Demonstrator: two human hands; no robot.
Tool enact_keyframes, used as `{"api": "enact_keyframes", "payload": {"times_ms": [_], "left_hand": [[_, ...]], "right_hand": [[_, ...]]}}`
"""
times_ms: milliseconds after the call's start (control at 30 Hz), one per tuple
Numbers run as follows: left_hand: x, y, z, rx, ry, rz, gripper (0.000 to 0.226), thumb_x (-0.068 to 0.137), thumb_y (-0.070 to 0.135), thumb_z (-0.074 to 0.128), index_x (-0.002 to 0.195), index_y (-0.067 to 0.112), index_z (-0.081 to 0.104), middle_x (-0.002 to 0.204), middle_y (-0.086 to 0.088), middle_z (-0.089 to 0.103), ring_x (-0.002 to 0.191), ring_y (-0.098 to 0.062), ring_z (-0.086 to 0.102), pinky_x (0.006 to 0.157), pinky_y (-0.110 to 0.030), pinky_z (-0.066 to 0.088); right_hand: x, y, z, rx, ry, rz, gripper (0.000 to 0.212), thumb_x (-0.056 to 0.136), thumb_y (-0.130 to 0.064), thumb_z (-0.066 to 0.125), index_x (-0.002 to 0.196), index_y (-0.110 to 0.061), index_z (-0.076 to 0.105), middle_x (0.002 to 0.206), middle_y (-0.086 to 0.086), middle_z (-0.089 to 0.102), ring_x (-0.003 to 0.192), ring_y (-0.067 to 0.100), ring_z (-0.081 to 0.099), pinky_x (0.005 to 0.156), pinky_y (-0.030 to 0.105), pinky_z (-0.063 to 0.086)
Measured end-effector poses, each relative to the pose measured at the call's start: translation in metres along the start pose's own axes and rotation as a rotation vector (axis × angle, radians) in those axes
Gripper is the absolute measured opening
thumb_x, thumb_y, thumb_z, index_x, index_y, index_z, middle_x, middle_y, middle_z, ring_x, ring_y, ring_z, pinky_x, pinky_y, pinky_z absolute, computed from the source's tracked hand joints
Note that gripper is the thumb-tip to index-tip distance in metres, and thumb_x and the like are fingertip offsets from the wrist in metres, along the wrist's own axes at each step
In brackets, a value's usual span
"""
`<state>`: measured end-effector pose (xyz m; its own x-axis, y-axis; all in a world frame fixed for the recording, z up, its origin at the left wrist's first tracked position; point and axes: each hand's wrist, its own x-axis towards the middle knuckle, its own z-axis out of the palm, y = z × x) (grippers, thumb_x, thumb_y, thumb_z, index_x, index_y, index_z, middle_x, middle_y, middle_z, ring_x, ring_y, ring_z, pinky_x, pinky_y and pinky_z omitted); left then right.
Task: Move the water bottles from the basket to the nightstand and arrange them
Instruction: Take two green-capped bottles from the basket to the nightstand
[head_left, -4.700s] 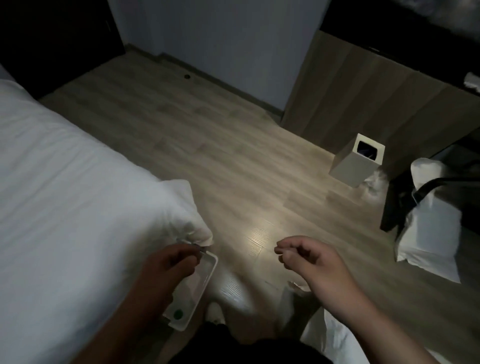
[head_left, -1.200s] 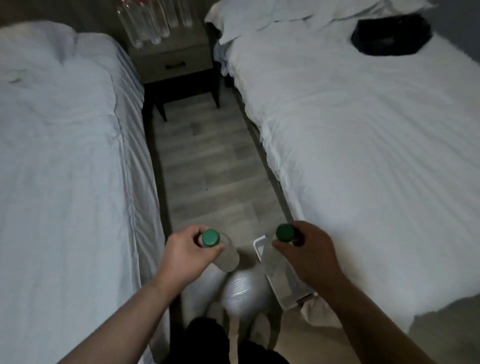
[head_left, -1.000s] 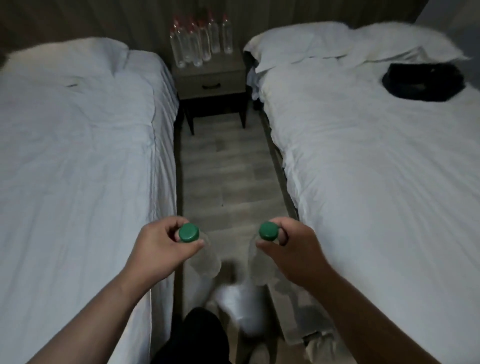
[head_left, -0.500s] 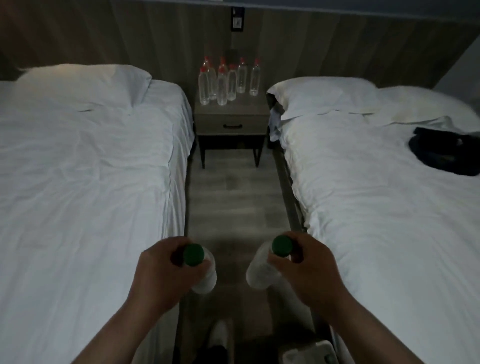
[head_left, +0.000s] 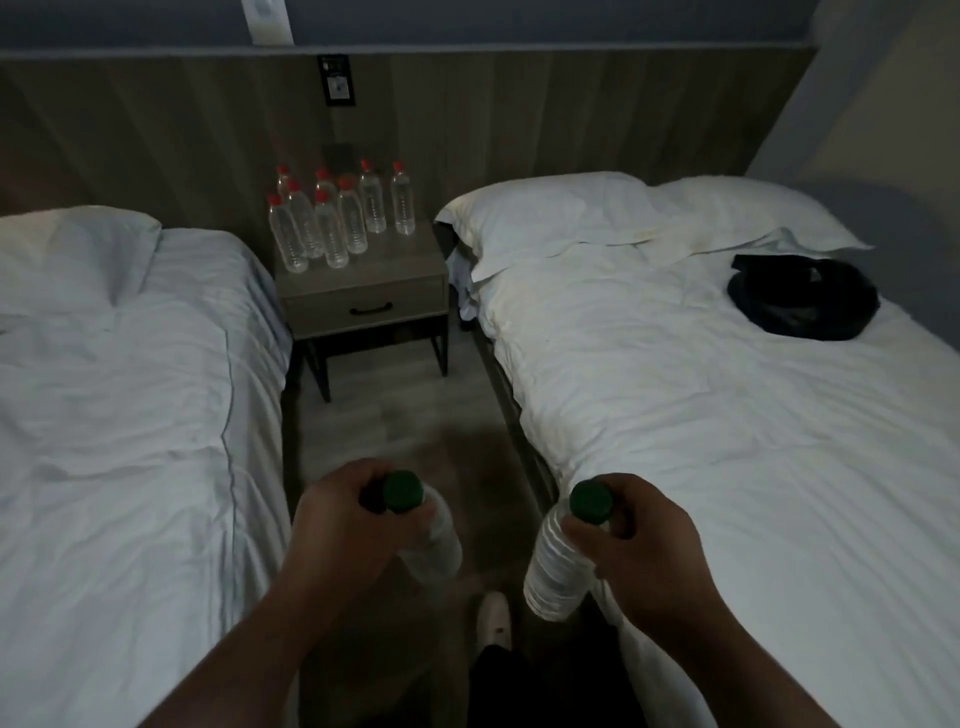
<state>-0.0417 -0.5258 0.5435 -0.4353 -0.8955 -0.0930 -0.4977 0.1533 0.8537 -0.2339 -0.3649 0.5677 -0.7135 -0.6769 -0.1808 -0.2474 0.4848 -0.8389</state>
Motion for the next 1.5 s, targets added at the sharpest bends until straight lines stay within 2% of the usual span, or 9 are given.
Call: {"api": "enact_keyframes", "payload": {"times_ms": [133,267,467,567,733,867,1100,1300,1500], "left_hand": [[0.05,0.024,0.022,-0.027,0.041,0.014,0.021,0.066,0.016,0.085,0.063,0.028,0.067,0.067,0.006,0.069,0.057,-0.006,0.065,0.05,-0.019,0.049],[0.09,0.043,0.027,-0.094,0.111,-0.015,0.019,0.066,0.013,0.085,0.065,0.022,0.068,0.067,0.001,0.07,0.057,-0.005,0.065,0.052,-0.019,0.05],[0.129,0.056,0.003,-0.209,0.262,-0.046,0.024,0.055,0.024,0.084,0.066,0.013,0.066,0.067,-0.02,0.061,0.059,-0.013,0.057,0.057,-0.029,0.051],[0.143,0.051,-0.013,-0.197,0.316,-0.062,0.022,0.061,0.011,0.087,0.068,0.014,0.067,0.07,-0.021,0.062,0.061,-0.014,0.057,0.057,-0.025,0.049],[0.16,0.029,-0.041,-0.18,0.407,-0.127,0.018,0.066,0.003,0.083,0.066,0.012,0.067,0.071,-0.021,0.063,0.063,-0.018,0.058,0.056,-0.023,0.047],[0.182,0.007,-0.061,-0.208,0.454,-0.183,0.018,0.065,0.002,0.083,0.066,0.012,0.067,0.069,-0.02,0.063,0.059,-0.014,0.055,0.052,-0.02,0.044],[0.237,-0.026,-0.091,-0.197,0.415,-0.184,0.019,0.066,0.004,0.084,0.067,0.012,0.068,0.064,-0.013,0.062,0.056,-0.011,0.056,0.052,-0.019,0.044],[0.308,-0.02,-0.102,-0.172,0.329,-0.127,0.037,0.048,0.045,0.074,0.067,0.014,0.066,0.065,-0.01,0.063,0.058,-0.02,0.06,0.053,-0.03,0.047],[0.383,-0.002,-0.086,-0.182,0.19,-0.079,0.021,0.055,0.022,0.086,0.068,0.025,0.07,0.064,0.002,0.069,0.057,-0.006,0.063,0.054,-0.02,0.05]], "right_hand": [[0.062,0.005,-0.009,-0.038,-0.069,-0.002,0.027,0.071,-0.022,0.081,0.083,-0.035,0.06,0.074,-0.01,0.062,0.069,0.004,0.059,0.065,0.024,0.05],[0.122,-0.011,-0.014,-0.099,-0.197,-0.061,0.032,0.069,-0.022,0.083,0.08,-0.039,0.058,0.083,-0.016,0.064,0.076,-0.002,0.059,0.063,0.011,0.042],[0.188,-0.051,0.001,-0.096,-0.285,-0.179,0.03,0.071,-0.02,0.082,0.077,-0.037,0.058,0.076,-0.015,0.063,0.071,-0.011,0.056,0.057,0.007,0.044],[0.21,-0.071,0.018,-0.054,-0.347,-0.237,0.03,0.072,-0.014,0.081,0.079,-0.034,0.06,0.075,-0.013,0.063,0.07,-0.012,0.056,0.059,0.003,0.043],[0.237,-0.103,0.058,-0.051,-0.458,-0.275,0.024,0.074,-0.013,0.08,0.089,-0.023,0.065,0.08,-0.006,0.066,0.075,-0.008,0.059,0.061,0.007,0.047],[0.264,-0.123,0.097,-0.099,-0.503,-0.301,0.025,0.072,-0.02,0.081,0.088,-0.032,0.064,0.081,-0.01,0.066,0.079,-0.003,0.061,0.066,0.018,0.053],[0.312,-0.158,0.157,-0.149,-0.565,-0.325,0.025,0.07,-0.016,0.08,0.084,-0.03,0.065,0.081,-0.009,0.067,0.079,0.002,0.063,0.067,0.016,0.051],[0.353,-0.173,0.166,-0.148,-0.471,-0.299,0.027,0.066,-0.019,0.08,0.08,-0.036,0.065,0.084,-0.016,0.066,0.079,0.002,0.063,0.071,0.02,0.051],[0.401,-0.175,0.149,-0.151,-0.43,-0.256,0.02,0.071,-0.01,0.078,0.081,-0.024,0.067,0.08,-0.001,0.065,0.078,0.007,0.062,0.065,0.021,0.048]]}}
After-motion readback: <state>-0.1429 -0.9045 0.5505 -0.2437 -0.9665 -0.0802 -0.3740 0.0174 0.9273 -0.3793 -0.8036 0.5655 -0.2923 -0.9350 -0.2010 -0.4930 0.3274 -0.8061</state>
